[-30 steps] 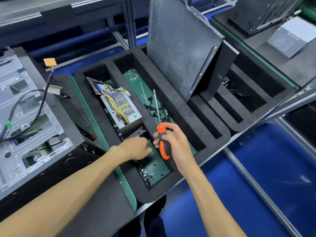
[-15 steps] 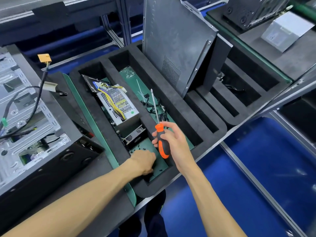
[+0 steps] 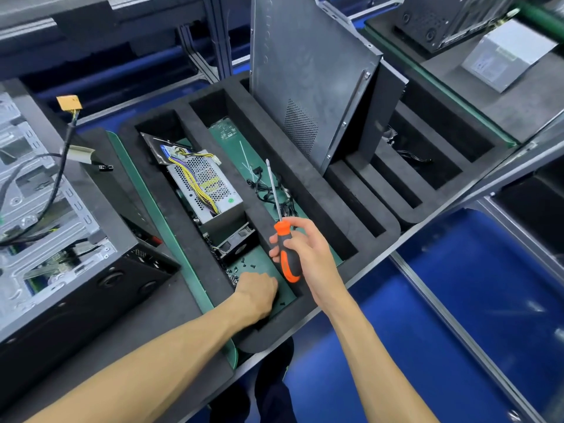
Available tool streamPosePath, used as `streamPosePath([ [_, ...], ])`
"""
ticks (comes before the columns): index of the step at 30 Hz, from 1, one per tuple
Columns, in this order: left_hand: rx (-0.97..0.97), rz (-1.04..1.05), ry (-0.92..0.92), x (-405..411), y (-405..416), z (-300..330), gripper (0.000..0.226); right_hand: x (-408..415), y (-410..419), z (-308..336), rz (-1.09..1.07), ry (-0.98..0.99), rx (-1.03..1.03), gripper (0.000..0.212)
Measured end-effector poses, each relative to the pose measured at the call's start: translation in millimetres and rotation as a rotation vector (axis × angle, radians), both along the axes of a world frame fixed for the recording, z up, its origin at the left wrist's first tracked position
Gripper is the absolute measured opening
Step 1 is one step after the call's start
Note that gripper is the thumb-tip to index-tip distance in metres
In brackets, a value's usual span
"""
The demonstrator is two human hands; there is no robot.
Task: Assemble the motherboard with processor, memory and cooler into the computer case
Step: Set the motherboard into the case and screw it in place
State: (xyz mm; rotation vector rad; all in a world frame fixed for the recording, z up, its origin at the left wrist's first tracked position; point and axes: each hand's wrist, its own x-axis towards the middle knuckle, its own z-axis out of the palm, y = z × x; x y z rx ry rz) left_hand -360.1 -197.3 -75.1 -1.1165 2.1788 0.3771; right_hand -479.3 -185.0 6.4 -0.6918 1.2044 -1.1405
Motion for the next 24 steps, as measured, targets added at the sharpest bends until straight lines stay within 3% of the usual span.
streamPosePath([
  [4,-0.032,0.084,0.114,8,-7,6,0.021,1,-4,1,0.002,-0.019,-0.006,0.032],
  [7,-0.024,0.267,0.255,14,-16,16,0.028,6,-10,5,0.005,-0.025,-0.001,0.035],
  [17,0.440,0.991,0.913,49,-43,69,0.025,22,-24,17,0.020,0.003,-0.025,0.033],
  [20,0.432,1.151,1.100,55,-43,78,0.023,27,-29,22,-0.008,-0.009,-0.065,0.030],
  [24,0.369,1.223,1.135,66,-46,81,0.036,36,-37,30,-0.003,-0.021,-0.113,0.031],
])
